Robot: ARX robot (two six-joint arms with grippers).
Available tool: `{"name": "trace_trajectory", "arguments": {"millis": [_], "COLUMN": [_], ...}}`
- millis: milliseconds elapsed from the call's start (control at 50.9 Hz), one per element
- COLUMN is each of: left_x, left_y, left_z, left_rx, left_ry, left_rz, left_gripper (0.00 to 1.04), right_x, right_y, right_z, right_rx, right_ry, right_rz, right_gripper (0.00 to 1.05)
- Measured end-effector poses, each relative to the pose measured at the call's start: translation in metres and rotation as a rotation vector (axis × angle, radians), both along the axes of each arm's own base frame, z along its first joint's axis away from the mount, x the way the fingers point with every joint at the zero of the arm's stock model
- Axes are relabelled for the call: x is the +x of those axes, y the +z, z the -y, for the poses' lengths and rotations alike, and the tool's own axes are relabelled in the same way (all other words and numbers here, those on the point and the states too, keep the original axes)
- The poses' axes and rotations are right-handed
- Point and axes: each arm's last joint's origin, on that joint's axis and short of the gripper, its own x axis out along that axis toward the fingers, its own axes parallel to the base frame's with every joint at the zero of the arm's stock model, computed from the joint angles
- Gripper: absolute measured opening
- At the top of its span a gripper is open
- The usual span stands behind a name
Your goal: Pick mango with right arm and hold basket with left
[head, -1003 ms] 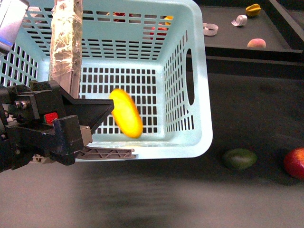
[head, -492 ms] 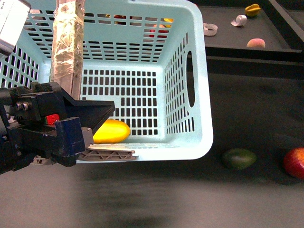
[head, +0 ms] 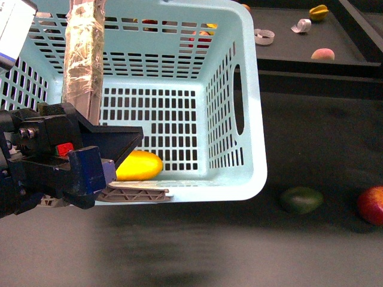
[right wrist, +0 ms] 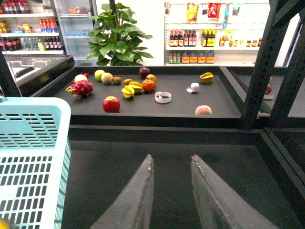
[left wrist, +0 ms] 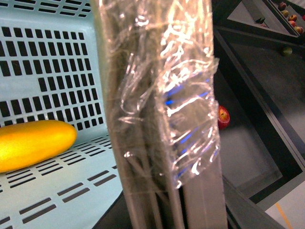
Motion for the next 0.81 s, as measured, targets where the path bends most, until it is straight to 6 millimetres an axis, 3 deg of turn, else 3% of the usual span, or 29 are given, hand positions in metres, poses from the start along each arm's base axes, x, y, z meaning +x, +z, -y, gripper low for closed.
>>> {"name": "trace_trajectory", "arguments": {"millis": [138,354,806], "left_x": [0.0,0.0,0.0], "left_y": [0.0,0.0,0.0], "left_z": [0.0,0.0,0.0], "left_rx": [0.001,0.0,0.0], "left_ry": [-0.001,0.0,-0.001], "left_rz": [0.001,0.0,0.0], "left_gripper": [0.22,0.22,0.22], "right_x": [-0.007,-0.014,-0.028], "right_y": [-0.004,-0.009,-0.019], "right_z": [0.005,0.016,0.017], "right_rx": [-0.005,-0.006,-0.007], "right_ry": [0.0,-0.005,-0.003], "right_rz": [0.006,0.007,0.02], "right_gripper": [0.01,0.02,0.02]}}
